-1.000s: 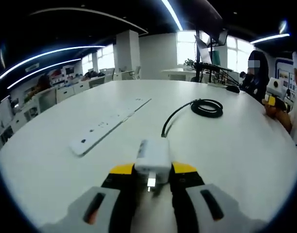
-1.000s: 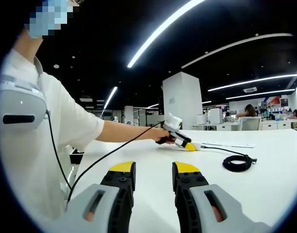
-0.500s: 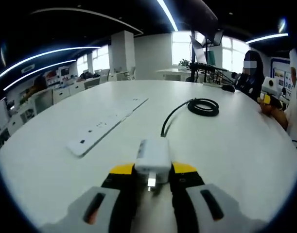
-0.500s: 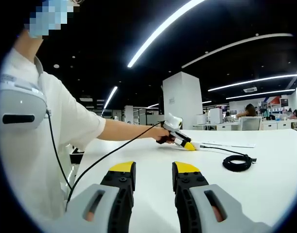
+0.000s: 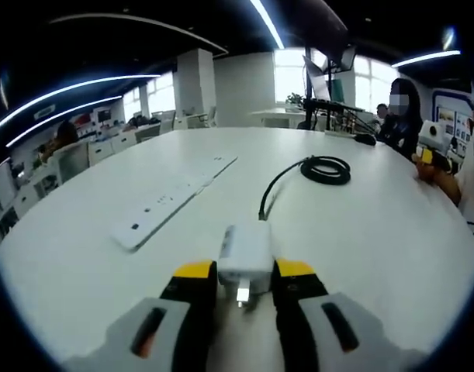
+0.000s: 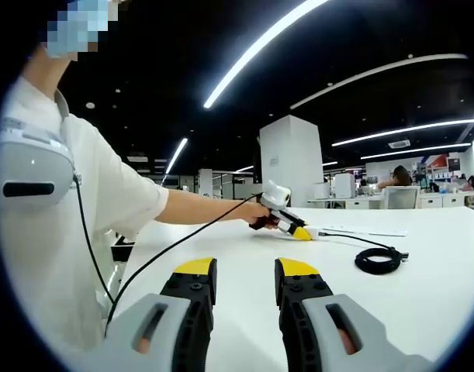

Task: Plug the desk Type‑C cable into the charger adapter.

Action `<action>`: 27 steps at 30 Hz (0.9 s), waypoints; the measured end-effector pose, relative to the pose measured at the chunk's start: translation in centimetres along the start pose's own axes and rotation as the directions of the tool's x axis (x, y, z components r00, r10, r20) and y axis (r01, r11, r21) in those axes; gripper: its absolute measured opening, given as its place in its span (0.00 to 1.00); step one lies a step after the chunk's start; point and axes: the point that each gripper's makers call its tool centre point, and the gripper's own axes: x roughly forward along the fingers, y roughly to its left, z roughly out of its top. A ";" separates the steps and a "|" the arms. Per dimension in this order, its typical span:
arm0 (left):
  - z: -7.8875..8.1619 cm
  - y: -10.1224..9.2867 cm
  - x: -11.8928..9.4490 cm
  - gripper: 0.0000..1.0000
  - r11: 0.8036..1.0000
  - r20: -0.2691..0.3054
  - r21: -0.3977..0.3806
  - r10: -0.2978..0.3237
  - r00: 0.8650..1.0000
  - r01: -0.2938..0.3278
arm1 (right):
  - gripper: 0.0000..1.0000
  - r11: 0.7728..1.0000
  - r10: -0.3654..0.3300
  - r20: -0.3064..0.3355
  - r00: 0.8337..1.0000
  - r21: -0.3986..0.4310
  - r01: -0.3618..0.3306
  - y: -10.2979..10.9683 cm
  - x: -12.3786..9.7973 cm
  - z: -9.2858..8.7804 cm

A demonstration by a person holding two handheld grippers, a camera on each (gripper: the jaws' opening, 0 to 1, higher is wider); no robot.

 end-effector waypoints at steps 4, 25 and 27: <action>0.3 0.0 -0.3 0.38 1.000 0.010 -0.009 0.008 1.000 -0.008 | 0.30 1.000 0.000 0.001 1.000 -0.001 0.000 0.0 0.0 0.0; 2.6 -3.4 -3.5 0.61 1.000 0.076 -0.005 0.026 0.997 -0.026 | 0.31 1.000 -0.003 0.012 1.000 -0.009 0.004 0.0 -0.1 0.2; 2.9 -3.8 -3.8 0.64 1.000 0.077 0.002 0.027 0.997 -0.028 | 0.31 1.000 -0.007 0.013 1.000 -0.012 0.007 -0.1 -0.2 0.2</action>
